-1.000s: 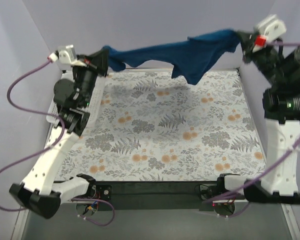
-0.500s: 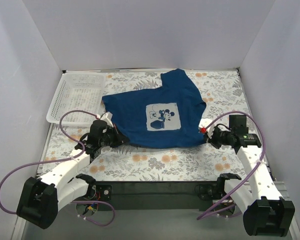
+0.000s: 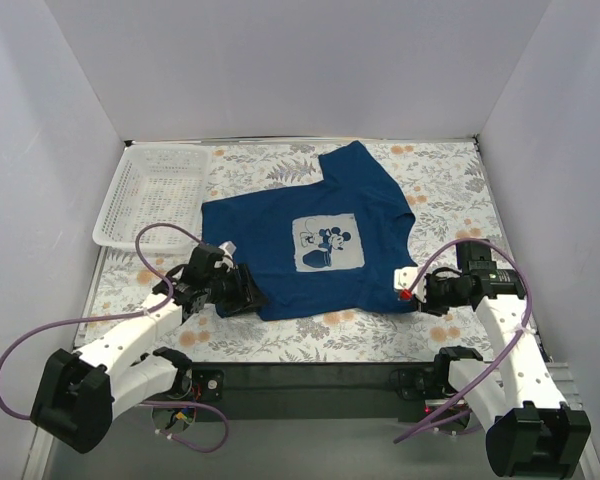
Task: Fold and stack the t-shirts
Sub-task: Flatten the tshirt out
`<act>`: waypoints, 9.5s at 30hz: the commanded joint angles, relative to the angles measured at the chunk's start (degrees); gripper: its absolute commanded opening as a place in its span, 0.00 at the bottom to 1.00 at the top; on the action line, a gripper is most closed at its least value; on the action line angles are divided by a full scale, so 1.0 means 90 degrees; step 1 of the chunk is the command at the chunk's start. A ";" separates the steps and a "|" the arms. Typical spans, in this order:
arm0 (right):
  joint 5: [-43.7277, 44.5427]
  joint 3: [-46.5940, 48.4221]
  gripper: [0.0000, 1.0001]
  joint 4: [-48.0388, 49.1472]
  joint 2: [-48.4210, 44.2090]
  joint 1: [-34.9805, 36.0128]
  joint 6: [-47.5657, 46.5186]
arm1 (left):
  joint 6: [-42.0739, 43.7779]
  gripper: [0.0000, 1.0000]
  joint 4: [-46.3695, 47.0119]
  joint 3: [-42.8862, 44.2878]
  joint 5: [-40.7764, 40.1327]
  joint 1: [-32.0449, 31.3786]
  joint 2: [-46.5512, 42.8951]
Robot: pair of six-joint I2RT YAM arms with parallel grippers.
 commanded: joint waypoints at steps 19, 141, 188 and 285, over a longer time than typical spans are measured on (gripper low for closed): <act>0.2259 0.3123 0.58 0.5253 0.5064 0.0075 0.8262 | 0.2029 0.79 0.0872 0.3663 -0.2298 0.0689 0.2950; 0.1548 0.4724 0.52 0.5058 0.7235 -0.1292 0.7559 | 0.2255 0.53 0.0657 0.6284 -0.2055 0.1470 0.6645; -0.0288 0.4060 0.57 0.3994 0.5673 -0.1586 0.6153 | 0.2274 0.45 -0.0552 0.4093 -0.2298 0.1304 0.3791; -0.0747 0.6562 0.57 0.4003 0.7891 -0.1058 0.7667 | 0.1141 0.00 0.0296 0.2629 -0.1332 0.1021 0.2964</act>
